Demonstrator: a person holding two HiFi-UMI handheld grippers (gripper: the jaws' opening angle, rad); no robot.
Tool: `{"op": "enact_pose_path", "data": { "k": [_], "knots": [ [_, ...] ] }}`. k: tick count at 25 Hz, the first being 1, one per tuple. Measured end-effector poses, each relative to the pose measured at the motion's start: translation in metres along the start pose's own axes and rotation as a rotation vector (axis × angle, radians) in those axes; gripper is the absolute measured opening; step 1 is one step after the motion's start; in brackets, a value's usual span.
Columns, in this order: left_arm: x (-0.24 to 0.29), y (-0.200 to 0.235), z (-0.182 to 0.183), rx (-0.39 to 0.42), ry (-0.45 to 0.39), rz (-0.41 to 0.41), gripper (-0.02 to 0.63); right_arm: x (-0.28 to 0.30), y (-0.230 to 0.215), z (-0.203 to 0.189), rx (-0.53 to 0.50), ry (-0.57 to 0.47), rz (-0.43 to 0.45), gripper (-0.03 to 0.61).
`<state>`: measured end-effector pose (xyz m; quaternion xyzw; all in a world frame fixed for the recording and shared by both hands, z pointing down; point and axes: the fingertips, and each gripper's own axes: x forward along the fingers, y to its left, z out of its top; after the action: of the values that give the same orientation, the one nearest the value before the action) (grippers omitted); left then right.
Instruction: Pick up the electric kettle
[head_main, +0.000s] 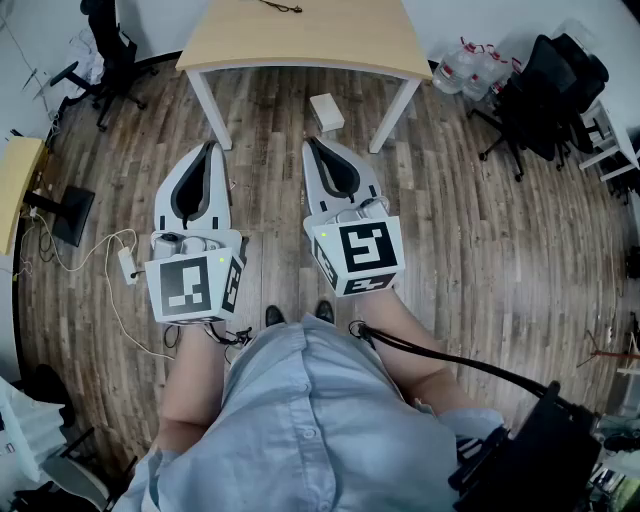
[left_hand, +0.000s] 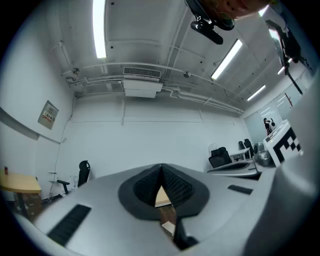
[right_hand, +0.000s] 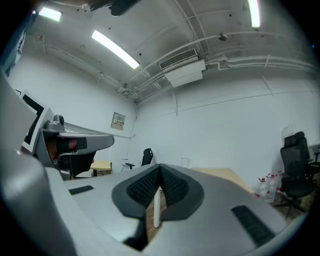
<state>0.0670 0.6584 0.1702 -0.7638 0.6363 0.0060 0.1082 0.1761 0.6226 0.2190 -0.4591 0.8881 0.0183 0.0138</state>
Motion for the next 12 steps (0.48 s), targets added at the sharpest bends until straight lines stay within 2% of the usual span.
{"op": "enact_pose_path", "data": {
  "k": [12],
  "knots": [
    [0.009,-0.019,-0.003,0.007,0.004,0.025,0.000,-0.005,-0.019,-0.005,0.011,0.000,0.037,0.000]
  ]
}}
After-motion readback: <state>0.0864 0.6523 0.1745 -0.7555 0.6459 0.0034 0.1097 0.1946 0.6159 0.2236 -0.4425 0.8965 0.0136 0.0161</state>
